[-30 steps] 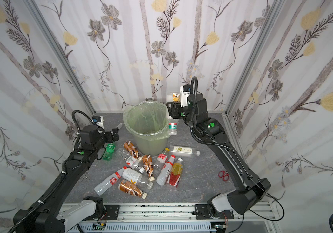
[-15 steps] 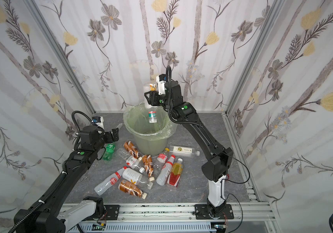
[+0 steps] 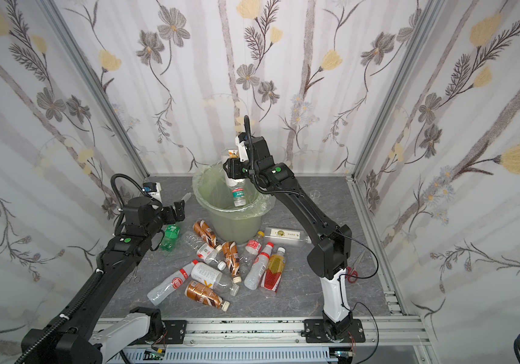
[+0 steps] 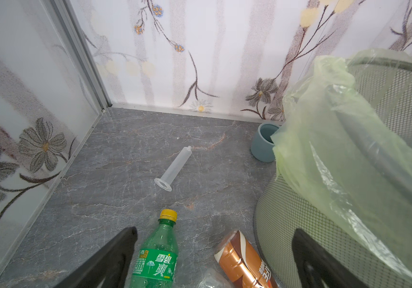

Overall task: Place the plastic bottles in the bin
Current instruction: 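Open the right gripper to drop the bottle into the bin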

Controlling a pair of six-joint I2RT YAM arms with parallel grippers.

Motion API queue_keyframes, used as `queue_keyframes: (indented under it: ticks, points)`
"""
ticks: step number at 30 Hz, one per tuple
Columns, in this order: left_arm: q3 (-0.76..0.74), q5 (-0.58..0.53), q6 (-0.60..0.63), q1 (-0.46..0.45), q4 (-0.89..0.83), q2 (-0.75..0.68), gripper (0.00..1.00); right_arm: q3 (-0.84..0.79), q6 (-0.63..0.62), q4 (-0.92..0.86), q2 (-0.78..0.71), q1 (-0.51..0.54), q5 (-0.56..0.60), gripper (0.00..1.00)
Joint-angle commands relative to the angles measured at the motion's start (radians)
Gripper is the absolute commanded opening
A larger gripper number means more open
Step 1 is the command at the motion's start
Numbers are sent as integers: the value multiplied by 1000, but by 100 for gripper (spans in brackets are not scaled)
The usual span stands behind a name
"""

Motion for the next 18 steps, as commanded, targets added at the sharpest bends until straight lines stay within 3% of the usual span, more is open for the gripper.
queue_keyframes:
  ticks: [1, 18]
  points:
    - [0, 9, 8, 1, 35, -3, 100, 7, -46, -70, -16, 6, 78, 64]
    - [-3, 11, 8, 3, 37, -4, 100, 7, -81, -121, -19, 8, 136, 79]
